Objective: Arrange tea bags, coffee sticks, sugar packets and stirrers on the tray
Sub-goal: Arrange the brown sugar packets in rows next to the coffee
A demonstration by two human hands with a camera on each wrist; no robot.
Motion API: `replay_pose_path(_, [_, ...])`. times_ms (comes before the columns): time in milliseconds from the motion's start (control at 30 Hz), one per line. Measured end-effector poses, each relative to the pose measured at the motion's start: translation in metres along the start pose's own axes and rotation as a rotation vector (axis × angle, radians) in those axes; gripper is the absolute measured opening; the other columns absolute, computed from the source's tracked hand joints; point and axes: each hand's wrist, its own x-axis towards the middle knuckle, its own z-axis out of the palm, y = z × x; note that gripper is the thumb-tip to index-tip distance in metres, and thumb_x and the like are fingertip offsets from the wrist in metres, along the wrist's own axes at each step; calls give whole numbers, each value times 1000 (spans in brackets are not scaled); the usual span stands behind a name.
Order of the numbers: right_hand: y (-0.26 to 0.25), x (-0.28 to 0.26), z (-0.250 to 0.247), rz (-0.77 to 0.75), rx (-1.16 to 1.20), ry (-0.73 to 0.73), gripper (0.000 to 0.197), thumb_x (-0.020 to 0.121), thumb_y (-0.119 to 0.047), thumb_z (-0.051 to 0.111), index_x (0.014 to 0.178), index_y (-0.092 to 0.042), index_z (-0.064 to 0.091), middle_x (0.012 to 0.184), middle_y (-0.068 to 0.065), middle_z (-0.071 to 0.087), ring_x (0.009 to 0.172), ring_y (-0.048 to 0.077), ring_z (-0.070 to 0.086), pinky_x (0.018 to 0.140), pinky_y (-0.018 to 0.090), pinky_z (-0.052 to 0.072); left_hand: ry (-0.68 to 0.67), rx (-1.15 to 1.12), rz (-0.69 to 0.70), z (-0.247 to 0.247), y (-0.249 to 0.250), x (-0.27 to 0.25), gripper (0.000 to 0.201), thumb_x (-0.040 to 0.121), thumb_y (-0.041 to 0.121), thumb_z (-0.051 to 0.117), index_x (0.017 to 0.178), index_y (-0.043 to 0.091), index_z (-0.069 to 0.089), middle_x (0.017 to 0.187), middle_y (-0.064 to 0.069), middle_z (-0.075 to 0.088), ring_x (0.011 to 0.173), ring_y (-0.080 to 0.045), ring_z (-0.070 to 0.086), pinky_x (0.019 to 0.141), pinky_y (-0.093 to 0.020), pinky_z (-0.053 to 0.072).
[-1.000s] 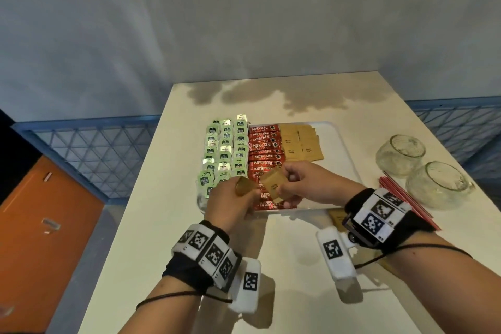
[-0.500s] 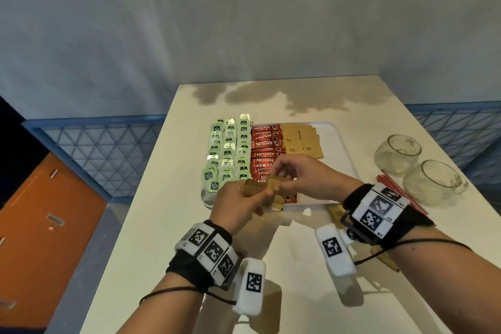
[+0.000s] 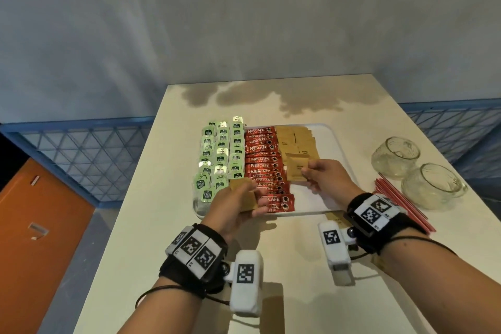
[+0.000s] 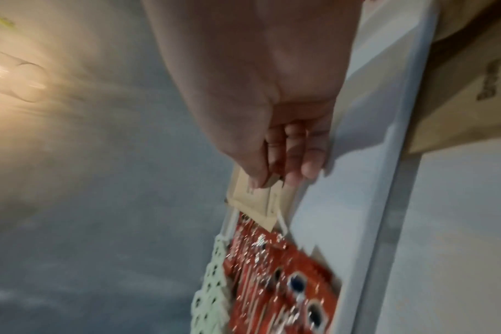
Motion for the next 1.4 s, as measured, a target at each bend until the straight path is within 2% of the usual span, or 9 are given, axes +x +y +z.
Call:
replay_pose_path(100, [12,20,-3,57,8,76,3,90,-5,66,91,-2,64,89,18,63,58,19,52,49,30,41,10,-95,1,-12,8,8,22,98,11,46,113,0,59,105,-20,73,91,-30,71,77,-38,60])
replay_pose_path(267, [10,44,4,2,58,95,22,84,0,72,67,-4,60,105,32,67,97,40,69,89,51,57,-59,-238,-6,-27,20,17,39,97,12,32,128,-2,53,119,-24,67,113,-37,64,87,-41,55])
replay_pose_path(467, [25,68,-1,26,-103,113,23,73,-28,81,60,-15,68,78,14,73,85,37,71,81,57,57,-113,-342,-54,-35,23,20,46,96,15,31,134,-6,48,126,-29,61,118,-42,59,90,-48,51])
replay_pose_path(567, [11,55,0,-16,-256,127,27,80,-36,77,63,-19,66,70,5,67,73,25,66,72,41,55,-141,-405,-82,-33,24,19,46,94,9,32,133,-7,47,128,-32,58,105,-41,65,84,-45,57])
replay_pose_path(733, [7,44,5,23,47,134,28,71,-16,85,70,-17,56,94,20,71,91,32,71,86,51,58,-159,-270,-72,-24,17,18,41,94,-9,35,132,-2,50,123,-22,66,107,-30,68,71,-30,62])
replay_pose_path(833, [-9,17,13,6,245,46,21,83,-4,75,88,-6,54,111,23,65,96,28,69,89,40,58,-113,-127,22,-19,9,19,36,97,-2,46,132,5,53,120,-12,70,108,-23,69,76,-26,60])
replay_pose_path(967, [-27,-22,21,-64,-62,-208,30,89,-29,69,103,-2,65,91,4,66,66,9,58,54,13,48,-4,-114,105,-9,-5,20,36,94,3,57,130,8,58,114,-8,73,98,-20,71,71,-28,59])
replay_pose_path(1200, [-28,-44,37,-126,-121,-396,16,85,-21,75,95,-8,70,79,3,71,62,10,62,59,20,50,60,-69,202,8,-20,13,36,86,13,70,122,8,64,111,-13,73,105,-28,70,96,-42,53])
replay_pose_path(1400, [-35,-52,24,-239,-159,-373,12,93,-17,65,84,-10,61,78,5,66,67,13,60,59,20,49,209,280,308,3,-18,3,27,79,23,80,103,13,71,89,-4,76,79,-17,71,71,-29,57])
